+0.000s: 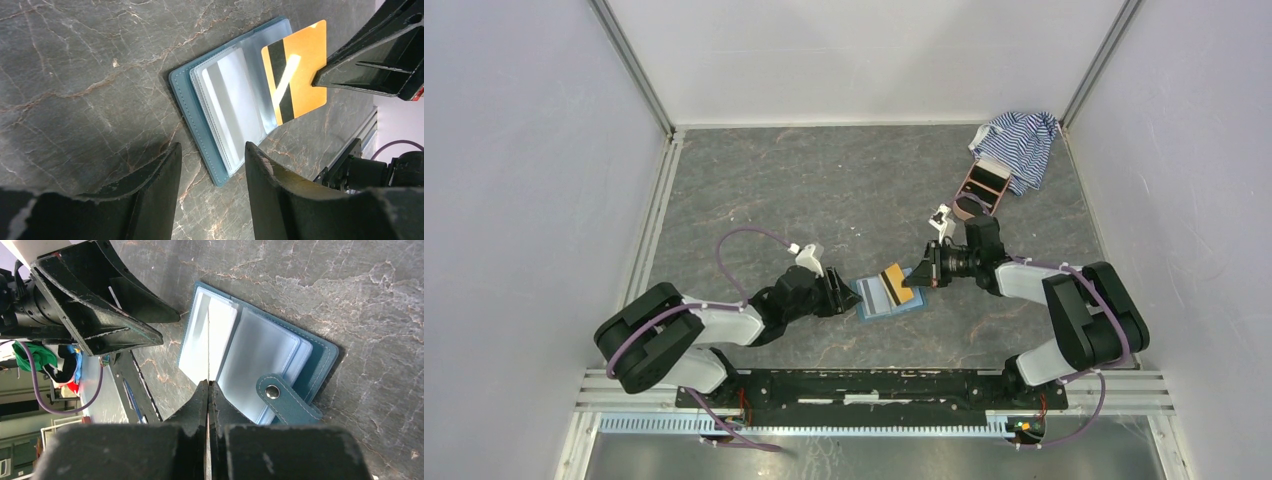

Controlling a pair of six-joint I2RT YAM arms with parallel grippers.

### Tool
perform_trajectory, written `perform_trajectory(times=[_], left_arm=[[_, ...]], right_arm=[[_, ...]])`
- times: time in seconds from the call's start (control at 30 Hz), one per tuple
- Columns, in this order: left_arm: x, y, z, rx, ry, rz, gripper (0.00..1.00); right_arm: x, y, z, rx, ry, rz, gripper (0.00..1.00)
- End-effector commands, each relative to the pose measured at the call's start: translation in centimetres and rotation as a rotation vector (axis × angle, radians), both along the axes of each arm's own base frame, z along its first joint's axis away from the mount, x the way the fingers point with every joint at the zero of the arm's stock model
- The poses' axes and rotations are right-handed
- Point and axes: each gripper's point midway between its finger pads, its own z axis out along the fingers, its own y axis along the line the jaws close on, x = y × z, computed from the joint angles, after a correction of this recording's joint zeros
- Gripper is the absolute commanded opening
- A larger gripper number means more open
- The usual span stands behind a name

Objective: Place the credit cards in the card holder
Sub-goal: Insert the credit card into the card holder.

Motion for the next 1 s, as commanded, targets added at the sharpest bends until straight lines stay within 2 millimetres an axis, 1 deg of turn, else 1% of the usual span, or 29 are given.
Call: perform_trajectory(times=[0.0, 0.17, 0.57, 0.7, 0.83, 0.97], left_arm=[[0.8, 0.0, 1.2, 0.014, -0.1, 0.001, 0.57], [0.9, -0.1, 0.9, 0.041, -0.097, -0.003, 0.57], [0.9, -0.8, -0.6, 0.118, -0.074, -0.017, 0.56], [0.9, -0.5, -1.5, 0.188, -0.05, -0.006, 0.54], [0.9, 0.0, -2.3, 0.253, -0.027, 0.007, 0.5], [0.8, 0.3, -3.2, 0.297, 0.0, 0.016, 0.48]], right_arm=[[-0.3, 0.0, 0.2, -0.005, -0.018, 0.02, 0.0], [-1.1, -0.1, -0.3, -0.002, 0.006, 0.027, 0.0], [-1.6, -0.2, -1.1, -0.01, 0.054, 0.03, 0.0], [-1.7, -0.5, -1.9, -0.03, 0.085, 0.022, 0.0], [-1.7, -0.5, -2.5, -0.039, 0.118, 0.021, 0.0], [-1.7, -0.7, -2.8, -0.05, 0.128, 0.01, 0.0]])
